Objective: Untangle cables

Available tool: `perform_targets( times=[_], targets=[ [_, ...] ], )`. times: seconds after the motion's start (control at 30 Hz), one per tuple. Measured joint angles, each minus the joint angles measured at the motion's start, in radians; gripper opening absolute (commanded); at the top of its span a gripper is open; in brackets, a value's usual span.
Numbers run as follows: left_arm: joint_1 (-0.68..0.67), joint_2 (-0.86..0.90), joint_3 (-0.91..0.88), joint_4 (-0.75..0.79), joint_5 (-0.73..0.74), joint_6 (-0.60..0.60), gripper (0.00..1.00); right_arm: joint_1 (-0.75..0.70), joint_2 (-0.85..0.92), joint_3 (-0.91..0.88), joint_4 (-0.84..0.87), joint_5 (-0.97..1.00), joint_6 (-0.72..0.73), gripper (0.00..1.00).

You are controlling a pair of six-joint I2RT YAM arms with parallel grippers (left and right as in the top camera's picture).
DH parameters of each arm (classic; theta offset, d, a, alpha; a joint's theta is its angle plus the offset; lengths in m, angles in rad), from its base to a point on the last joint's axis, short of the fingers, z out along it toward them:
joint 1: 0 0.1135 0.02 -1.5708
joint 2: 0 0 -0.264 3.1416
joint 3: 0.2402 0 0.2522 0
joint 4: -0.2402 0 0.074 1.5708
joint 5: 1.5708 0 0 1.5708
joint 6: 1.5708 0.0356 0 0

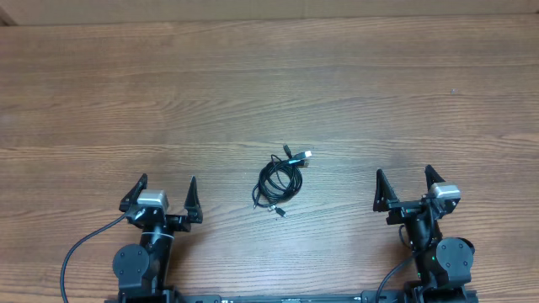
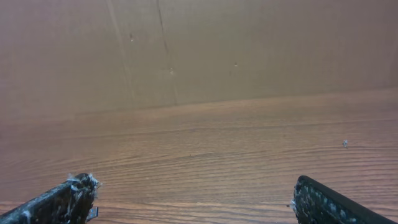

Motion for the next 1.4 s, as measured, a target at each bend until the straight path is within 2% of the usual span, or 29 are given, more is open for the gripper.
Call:
perform_targets(
  times=[0.47,0.77,0.97,1.2,1.4],
  targets=[
    [0.000,0.000,0.000,0.002,0.011,-0.003,0.99,0.000,0.000,0.000,0.000,0.000,0.000,1.00],
    [0.000,0.000,0.001,-0.002,0.045,-0.117,0.99,0.000,0.000,0.000,-0.003,-0.004,0.048,1.00],
    [0.000,0.010,0.060,-0.125,0.045,-0.132,1.00,0.000,0.000,0.010,-0.071,0.000,0.068,1.00],
    [0.000,0.176,0.211,-0.226,0.048,-0.119,1.00,0.000,0.033,0.086,-0.194,0.026,0.076,1.00],
    [0.000,0.422,0.366,-0.265,0.049,-0.116,0.99,0.000,0.158,0.194,-0.275,0.028,0.079,1.00]
  ],
)
